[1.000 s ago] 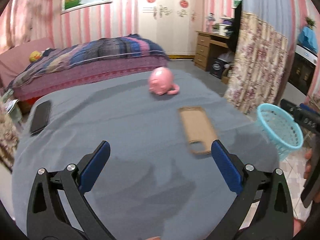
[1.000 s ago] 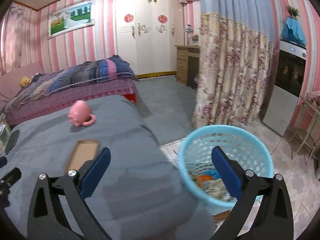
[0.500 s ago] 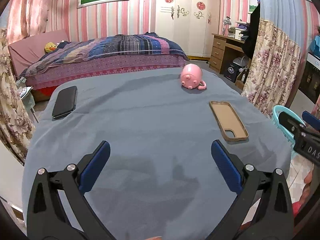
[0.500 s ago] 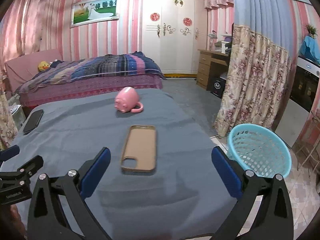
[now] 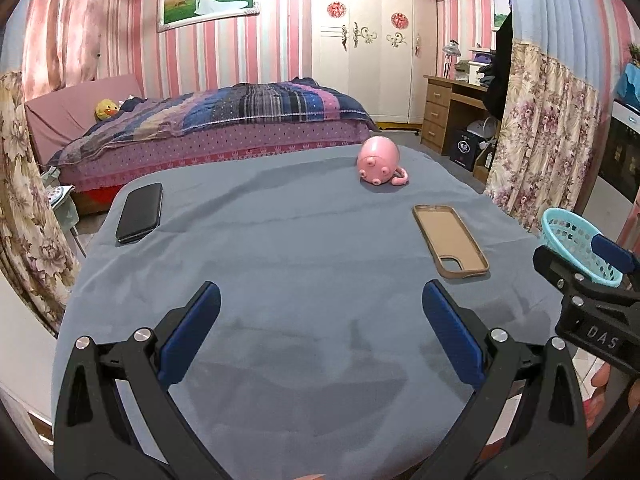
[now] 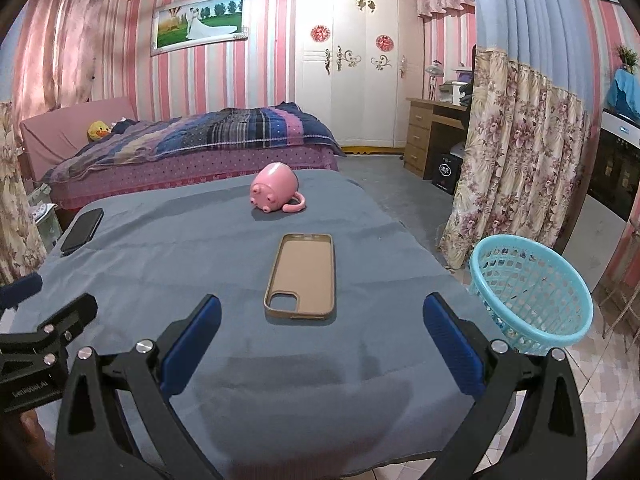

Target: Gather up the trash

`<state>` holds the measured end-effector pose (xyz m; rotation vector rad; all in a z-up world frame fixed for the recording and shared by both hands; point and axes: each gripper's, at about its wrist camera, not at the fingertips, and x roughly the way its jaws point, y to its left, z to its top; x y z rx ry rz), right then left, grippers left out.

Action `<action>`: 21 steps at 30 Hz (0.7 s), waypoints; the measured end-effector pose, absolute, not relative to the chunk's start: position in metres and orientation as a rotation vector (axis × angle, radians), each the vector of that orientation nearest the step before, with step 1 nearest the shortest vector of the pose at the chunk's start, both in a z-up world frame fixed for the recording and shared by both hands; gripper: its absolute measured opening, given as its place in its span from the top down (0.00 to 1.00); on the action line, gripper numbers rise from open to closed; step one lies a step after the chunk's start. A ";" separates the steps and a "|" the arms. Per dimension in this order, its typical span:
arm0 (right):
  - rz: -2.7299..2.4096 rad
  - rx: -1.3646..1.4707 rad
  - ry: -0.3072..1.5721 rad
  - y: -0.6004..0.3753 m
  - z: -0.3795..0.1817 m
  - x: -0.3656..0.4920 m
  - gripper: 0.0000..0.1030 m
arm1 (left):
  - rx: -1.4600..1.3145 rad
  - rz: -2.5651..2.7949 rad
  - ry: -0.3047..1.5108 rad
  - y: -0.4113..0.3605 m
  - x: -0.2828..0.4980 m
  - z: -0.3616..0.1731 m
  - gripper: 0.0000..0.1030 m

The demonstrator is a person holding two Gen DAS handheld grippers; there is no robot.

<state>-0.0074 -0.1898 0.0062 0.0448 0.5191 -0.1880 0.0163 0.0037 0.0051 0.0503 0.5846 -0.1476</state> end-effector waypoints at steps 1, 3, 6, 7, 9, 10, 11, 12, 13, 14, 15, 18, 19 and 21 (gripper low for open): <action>-0.188 0.041 0.519 -0.191 0.006 -0.008 0.04 | 0.046 -0.148 0.585 0.004 0.016 0.005 0.05; -0.190 0.034 0.518 -0.192 0.006 -0.007 0.04 | 0.042 -0.145 0.585 0.006 0.016 0.005 0.05; -0.185 0.023 0.521 -0.190 0.004 -0.007 0.04 | 0.042 -0.142 0.586 0.006 0.017 0.005 0.05; -0.183 0.021 0.522 -0.191 0.005 -0.006 0.04 | 0.044 -0.140 0.586 0.006 0.017 0.004 0.05; -0.182 0.015 0.516 -0.191 0.006 -0.006 0.04 | 0.047 -0.135 0.583 0.005 0.017 0.004 0.05; -0.181 0.010 0.507 -0.191 0.007 -0.007 0.04 | 0.046 -0.134 0.583 0.006 0.018 0.004 0.05; -0.181 0.009 0.505 -0.191 0.007 -0.007 0.04 | 0.044 -0.136 0.582 0.006 0.019 0.004 0.05; -0.179 0.010 0.499 -0.191 0.008 -0.008 0.04 | 0.041 -0.136 0.582 0.006 0.018 0.004 0.05; -0.174 0.012 0.492 -0.191 0.008 -0.008 0.04 | 0.037 -0.137 0.581 0.007 0.019 0.004 0.05; -0.172 0.010 0.489 -0.191 0.008 -0.007 0.04 | 0.034 -0.135 0.581 0.007 0.019 0.004 0.05; -0.172 0.006 0.487 -0.191 0.008 -0.006 0.04 | 0.035 -0.136 0.582 0.007 0.019 0.004 0.05; -0.162 0.017 0.485 -0.193 0.009 -0.005 0.04 | 0.047 -0.134 0.579 0.007 0.019 0.002 0.05; -0.159 0.022 0.485 -0.195 0.009 -0.004 0.04 | 0.050 -0.134 0.579 0.006 0.019 0.002 0.05; -0.157 0.027 0.487 -0.196 0.009 -0.003 0.04 | 0.054 -0.132 0.579 0.005 0.020 0.001 0.05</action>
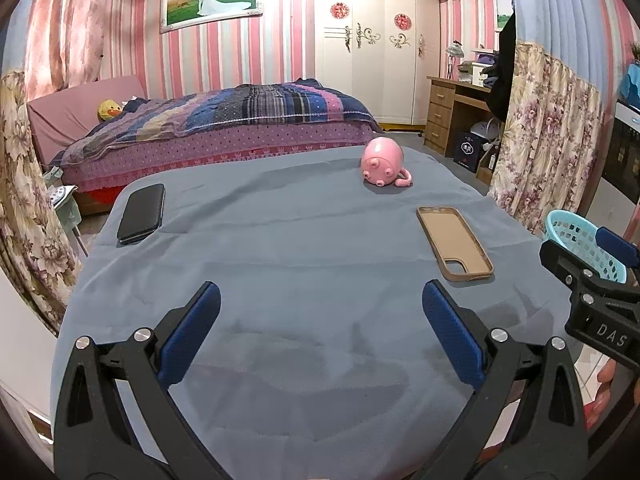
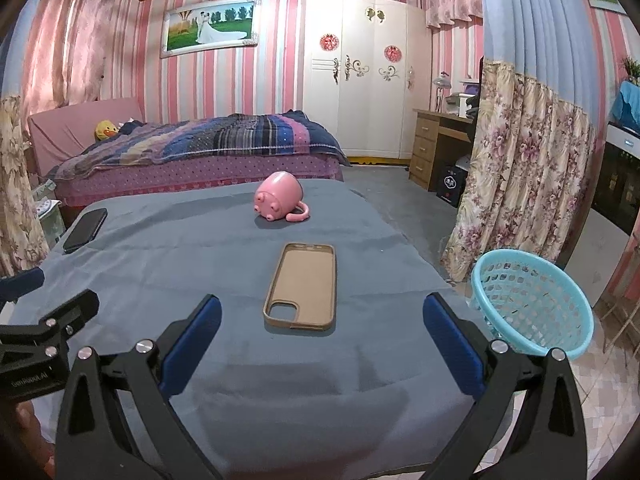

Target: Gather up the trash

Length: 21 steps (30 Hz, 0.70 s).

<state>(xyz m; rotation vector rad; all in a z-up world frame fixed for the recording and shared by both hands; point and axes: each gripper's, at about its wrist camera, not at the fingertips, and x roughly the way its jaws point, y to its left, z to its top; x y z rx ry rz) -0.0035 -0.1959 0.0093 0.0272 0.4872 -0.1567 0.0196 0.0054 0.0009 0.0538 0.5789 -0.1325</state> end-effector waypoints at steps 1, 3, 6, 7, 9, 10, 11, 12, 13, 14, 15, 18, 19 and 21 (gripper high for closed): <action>-0.156 0.029 0.487 -0.196 0.009 -0.003 0.04 | 0.055 -0.133 0.580 0.005 0.020 0.000 0.05; -0.157 0.028 0.486 -0.197 0.009 -0.003 0.04 | 0.057 -0.134 0.579 0.005 0.021 0.000 0.05; -0.156 0.030 0.492 -0.198 0.008 -0.001 0.04 | 0.059 -0.139 0.583 0.005 0.022 -0.001 0.05; -0.156 0.031 0.494 -0.198 0.008 -0.001 0.04 | 0.059 -0.138 0.582 0.004 0.022 0.000 0.05; -0.156 0.031 0.495 -0.199 0.008 -0.001 0.04 | 0.065 -0.135 0.575 0.003 0.022 0.001 0.05; -0.157 0.029 0.493 -0.199 0.008 -0.002 0.04 | 0.067 -0.134 0.571 0.003 0.021 0.001 0.05; -0.157 0.028 0.493 -0.199 0.008 -0.002 0.04 | 0.070 -0.134 0.568 0.002 0.020 0.001 0.05; -0.158 0.026 0.491 -0.199 0.008 -0.001 0.04 | 0.073 -0.134 0.569 0.002 0.020 0.000 0.05; -0.158 0.026 0.490 -0.200 0.007 -0.001 0.04 | 0.074 -0.134 0.572 0.001 0.021 0.000 0.05; -0.159 0.026 0.489 -0.200 0.007 -0.001 0.04 | 0.076 -0.134 0.574 0.001 0.021 -0.001 0.05; -0.159 0.025 0.489 -0.200 0.007 -0.001 0.04 | 0.077 -0.134 0.574 0.001 0.022 0.000 0.05; -0.160 0.024 0.490 -0.200 0.007 -0.001 0.04 | 0.075 -0.134 0.575 0.001 0.022 0.000 0.05; -0.161 0.024 0.489 -0.200 0.007 -0.002 0.04 | 0.072 -0.136 0.578 0.002 0.023 0.001 0.05; -0.164 0.022 0.485 -0.200 0.008 -0.002 0.04 | 0.067 -0.139 0.583 0.002 0.024 0.000 0.05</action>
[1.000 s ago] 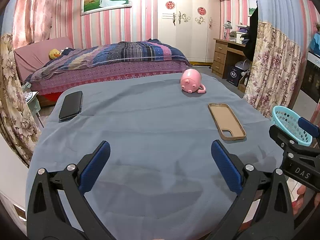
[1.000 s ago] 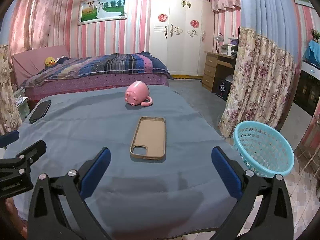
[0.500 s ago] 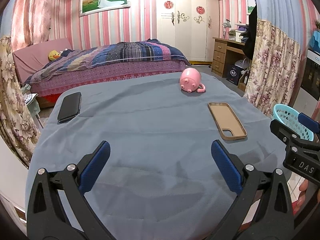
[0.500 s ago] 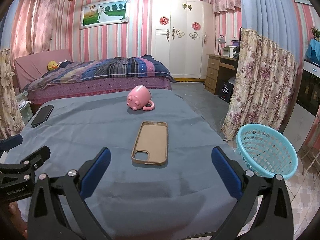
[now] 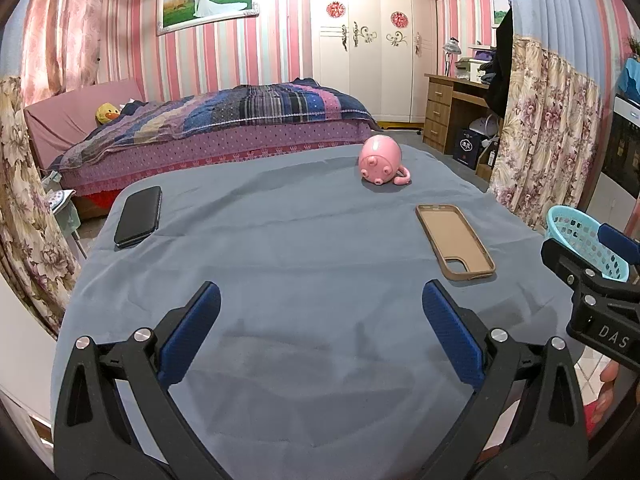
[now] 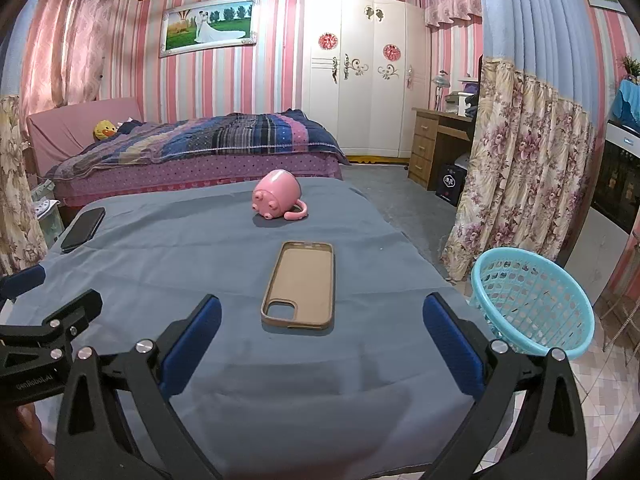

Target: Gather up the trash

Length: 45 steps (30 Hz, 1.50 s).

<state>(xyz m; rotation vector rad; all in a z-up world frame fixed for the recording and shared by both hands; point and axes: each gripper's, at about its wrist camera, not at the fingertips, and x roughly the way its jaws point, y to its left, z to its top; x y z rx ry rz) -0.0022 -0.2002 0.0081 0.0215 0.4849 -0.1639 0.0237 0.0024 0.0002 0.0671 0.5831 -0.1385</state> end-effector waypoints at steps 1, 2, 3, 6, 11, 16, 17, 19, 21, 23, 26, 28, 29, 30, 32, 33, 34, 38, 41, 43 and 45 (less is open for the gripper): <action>-0.165 0.019 0.483 -0.201 0.008 -0.002 0.04 | 0.067 -0.138 0.585 0.002 0.024 0.000 0.05; -0.165 0.018 0.483 -0.201 0.008 -0.002 0.04 | 0.068 -0.136 0.585 0.002 0.024 0.000 0.05; -0.166 0.017 0.483 -0.201 0.008 -0.002 0.04 | 0.069 -0.136 0.585 0.002 0.024 0.000 0.05; -0.166 0.018 0.483 -0.201 0.008 -0.002 0.04 | 0.071 -0.136 0.583 0.002 0.025 0.000 0.05; -0.171 0.017 0.483 -0.201 0.009 -0.003 0.04 | 0.082 -0.133 0.579 0.001 0.024 0.000 0.05; -0.173 0.014 0.483 -0.201 0.009 -0.003 0.04 | 0.088 -0.129 0.573 0.000 0.023 0.001 0.05; -0.174 0.014 0.484 -0.202 0.009 -0.003 0.04 | 0.087 -0.129 0.574 0.000 0.023 0.001 0.05; -0.175 0.014 0.484 -0.202 0.009 -0.003 0.04 | 0.088 -0.129 0.572 0.000 0.023 0.001 0.05; -0.177 0.013 0.485 -0.202 0.010 -0.003 0.04 | 0.088 -0.128 0.569 0.000 0.023 0.002 0.05; -0.178 0.012 0.483 -0.203 0.010 -0.003 0.04 | 0.089 -0.128 0.569 -0.001 0.023 0.002 0.05; -0.180 0.010 0.483 -0.203 0.010 -0.003 0.04 | 0.088 -0.128 0.569 -0.001 0.023 0.002 0.05; -0.181 0.009 0.484 -0.204 0.010 -0.002 0.04 | 0.088 -0.124 0.568 0.000 0.023 0.002 0.05; -0.181 0.008 0.484 -0.204 0.010 -0.003 0.04 | 0.088 -0.122 0.567 0.000 0.023 0.002 0.05; -0.180 0.009 0.484 -0.204 0.010 -0.003 0.04 | 0.088 -0.119 0.566 0.000 0.024 0.002 0.05; -0.180 0.008 0.483 -0.204 0.010 -0.003 0.04 | 0.087 -0.117 0.564 0.001 0.024 0.003 0.05; -0.181 0.006 0.482 -0.206 0.010 -0.002 0.04 | 0.087 -0.118 0.565 0.001 0.024 0.003 0.05; -0.181 0.007 0.483 -0.204 0.010 -0.002 0.04 | 0.088 -0.117 0.565 0.001 0.024 0.003 0.05; -0.180 0.008 0.484 -0.204 0.009 -0.003 0.04 | 0.090 -0.118 0.563 0.001 0.023 0.003 0.05; -0.181 0.008 0.483 -0.203 0.009 -0.003 0.04 | 0.089 -0.119 0.563 0.001 0.024 0.003 0.05; -0.181 0.009 0.483 -0.205 0.009 -0.002 0.04 | 0.089 -0.118 0.563 0.001 0.024 0.004 0.05; -0.179 0.009 0.484 -0.205 0.009 -0.002 0.04 | 0.088 -0.119 0.563 0.001 0.024 0.003 0.05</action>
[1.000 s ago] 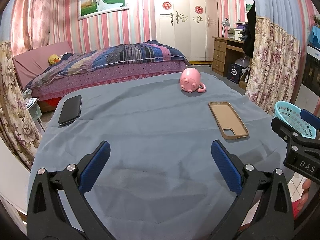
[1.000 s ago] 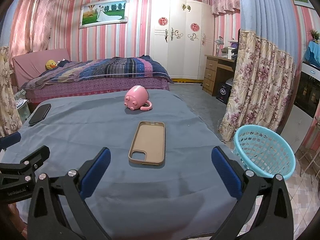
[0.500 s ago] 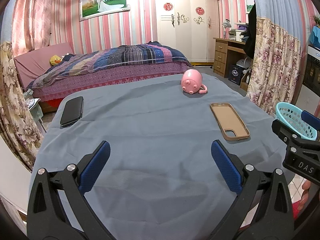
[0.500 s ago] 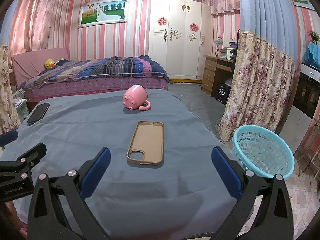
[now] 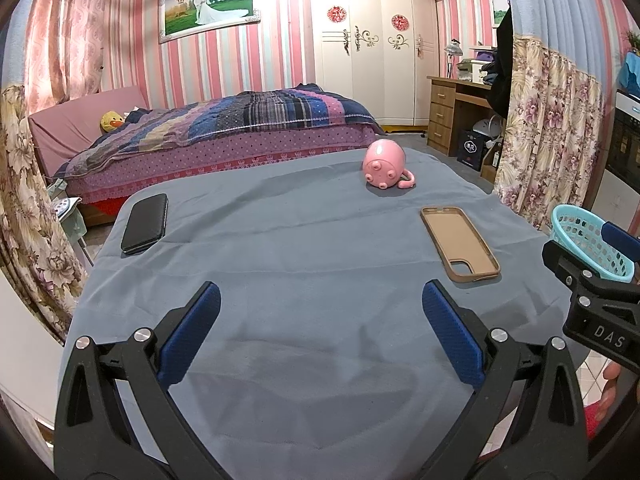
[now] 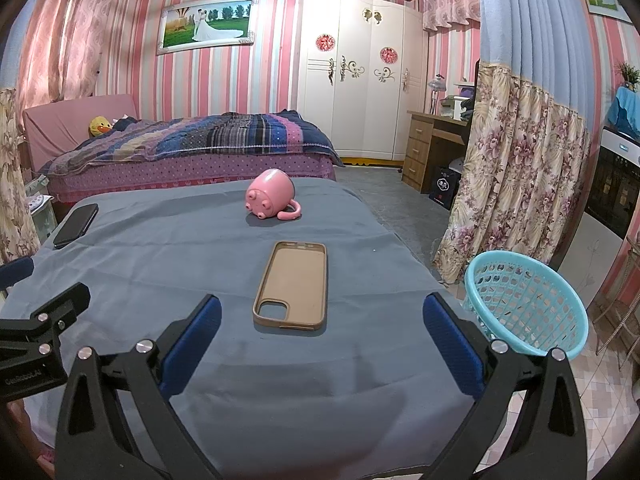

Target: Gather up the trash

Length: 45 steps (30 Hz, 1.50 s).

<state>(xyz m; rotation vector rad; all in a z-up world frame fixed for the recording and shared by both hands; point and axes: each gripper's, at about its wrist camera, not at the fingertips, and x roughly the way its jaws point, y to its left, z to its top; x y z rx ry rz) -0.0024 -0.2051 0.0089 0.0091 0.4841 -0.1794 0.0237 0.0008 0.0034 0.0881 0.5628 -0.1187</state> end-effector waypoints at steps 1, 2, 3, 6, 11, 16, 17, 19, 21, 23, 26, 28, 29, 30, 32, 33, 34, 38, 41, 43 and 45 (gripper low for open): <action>-0.180 0.007 0.484 -0.205 0.009 -0.002 0.04 | 0.089 -0.118 0.563 0.001 0.024 0.003 0.05; -0.180 0.007 0.483 -0.203 0.009 -0.003 0.04 | 0.089 -0.118 0.563 0.001 0.024 0.004 0.05; -0.180 0.008 0.482 -0.203 0.009 -0.003 0.04 | 0.090 -0.119 0.563 0.001 0.024 0.004 0.05; -0.180 0.007 0.483 -0.203 0.009 -0.003 0.04 | 0.090 -0.118 0.563 0.001 0.024 0.003 0.05; -0.180 0.008 0.483 -0.203 0.009 -0.003 0.04 | 0.089 -0.119 0.563 0.000 0.023 0.003 0.05; -0.180 0.006 0.482 -0.202 0.009 -0.003 0.04 | 0.088 -0.119 0.564 0.000 0.023 0.003 0.05; -0.180 0.005 0.483 -0.203 0.009 -0.002 0.04 | 0.088 -0.119 0.563 0.000 0.023 0.003 0.05; -0.179 0.007 0.484 -0.202 0.009 -0.002 0.04 | 0.088 -0.119 0.564 0.000 0.023 0.003 0.05; -0.180 0.006 0.484 -0.203 0.008 -0.002 0.04 | 0.089 -0.119 0.564 0.000 0.023 0.003 0.05; -0.180 0.006 0.483 -0.203 0.008 -0.002 0.04 | 0.089 -0.119 0.562 0.001 0.023 0.004 0.05; -0.180 0.005 0.484 -0.202 0.008 -0.002 0.04 | 0.089 -0.119 0.564 0.000 0.023 0.003 0.05; -0.180 0.006 0.481 -0.204 0.008 -0.002 0.04 | 0.088 -0.119 0.564 0.000 0.023 0.003 0.05; -0.180 0.007 0.482 -0.203 0.008 -0.002 0.04 | 0.088 -0.118 0.565 0.001 0.024 0.003 0.05; -0.180 0.007 0.482 -0.202 0.008 -0.002 0.04 | 0.088 -0.117 0.565 0.001 0.024 0.003 0.05; -0.179 0.008 0.482 -0.203 0.008 -0.002 0.04 | 0.088 -0.116 0.566 0.002 0.023 0.003 0.05; -0.179 0.008 0.481 -0.203 0.008 -0.002 0.04 | 0.088 -0.115 0.567 0.001 0.023 0.002 0.05; -0.179 0.008 0.478 -0.205 0.008 -0.002 0.04 | 0.089 -0.113 0.567 0.002 0.024 0.002 0.05; -0.177 0.002 0.481 -0.204 0.007 0.002 0.04 | 0.090 -0.110 0.561 0.003 0.023 0.003 0.05; -0.178 0.004 0.482 -0.205 0.008 0.002 0.04 | 0.091 -0.110 0.561 0.002 0.023 0.002 0.05; -0.179 0.005 0.479 -0.205 0.008 0.001 0.04 | 0.093 -0.110 0.559 0.001 0.023 0.002 0.05; -0.180 0.005 0.479 -0.205 0.007 0.001 0.04 | 0.093 -0.110 0.559 0.001 0.022 0.003 0.05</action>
